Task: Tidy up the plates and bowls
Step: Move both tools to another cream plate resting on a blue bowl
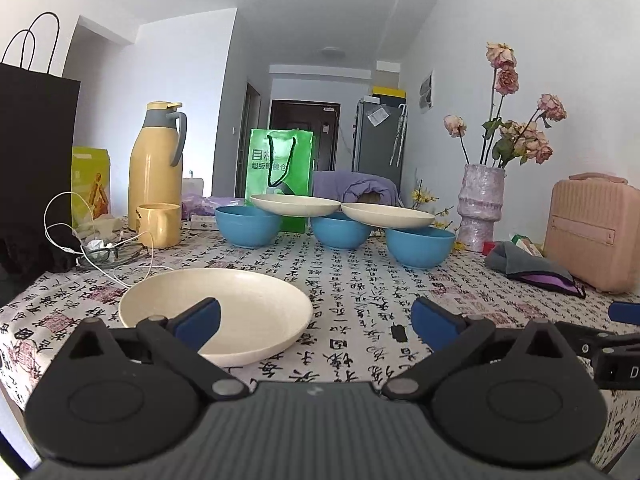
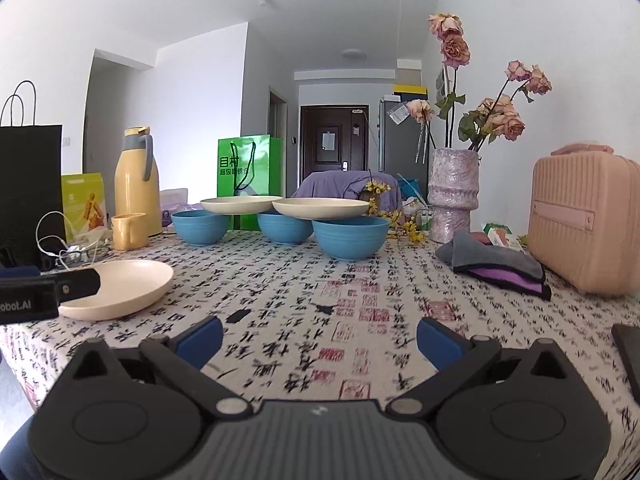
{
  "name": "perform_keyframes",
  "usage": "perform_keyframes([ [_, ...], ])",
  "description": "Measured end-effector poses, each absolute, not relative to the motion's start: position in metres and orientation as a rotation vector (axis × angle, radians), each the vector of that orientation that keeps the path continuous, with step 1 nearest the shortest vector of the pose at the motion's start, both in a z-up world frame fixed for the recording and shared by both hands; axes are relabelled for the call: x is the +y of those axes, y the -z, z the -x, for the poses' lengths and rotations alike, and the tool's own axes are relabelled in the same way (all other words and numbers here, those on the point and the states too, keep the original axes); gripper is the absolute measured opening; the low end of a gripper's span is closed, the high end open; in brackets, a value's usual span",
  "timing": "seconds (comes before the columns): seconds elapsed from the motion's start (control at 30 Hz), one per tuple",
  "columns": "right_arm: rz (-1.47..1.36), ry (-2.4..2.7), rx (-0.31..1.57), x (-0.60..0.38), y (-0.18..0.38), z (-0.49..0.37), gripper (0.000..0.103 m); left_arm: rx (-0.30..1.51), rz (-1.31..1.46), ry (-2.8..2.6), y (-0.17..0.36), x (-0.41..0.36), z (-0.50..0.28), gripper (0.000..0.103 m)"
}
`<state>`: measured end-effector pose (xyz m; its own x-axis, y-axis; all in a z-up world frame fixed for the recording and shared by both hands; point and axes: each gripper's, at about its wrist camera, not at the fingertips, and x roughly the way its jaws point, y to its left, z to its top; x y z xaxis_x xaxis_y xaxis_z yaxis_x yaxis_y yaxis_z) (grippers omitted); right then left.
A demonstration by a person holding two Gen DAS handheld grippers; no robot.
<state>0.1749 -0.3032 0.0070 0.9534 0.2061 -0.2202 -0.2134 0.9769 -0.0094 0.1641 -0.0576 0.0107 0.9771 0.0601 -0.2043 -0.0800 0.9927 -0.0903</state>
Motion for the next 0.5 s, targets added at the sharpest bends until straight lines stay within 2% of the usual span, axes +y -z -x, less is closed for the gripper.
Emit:
perform_keyframes([
  [0.5, -0.033, -0.269, 0.254, -0.345, -0.053, -0.308, 0.102, 0.235, 0.091, -0.106, -0.037, -0.063, -0.274, 0.103],
])
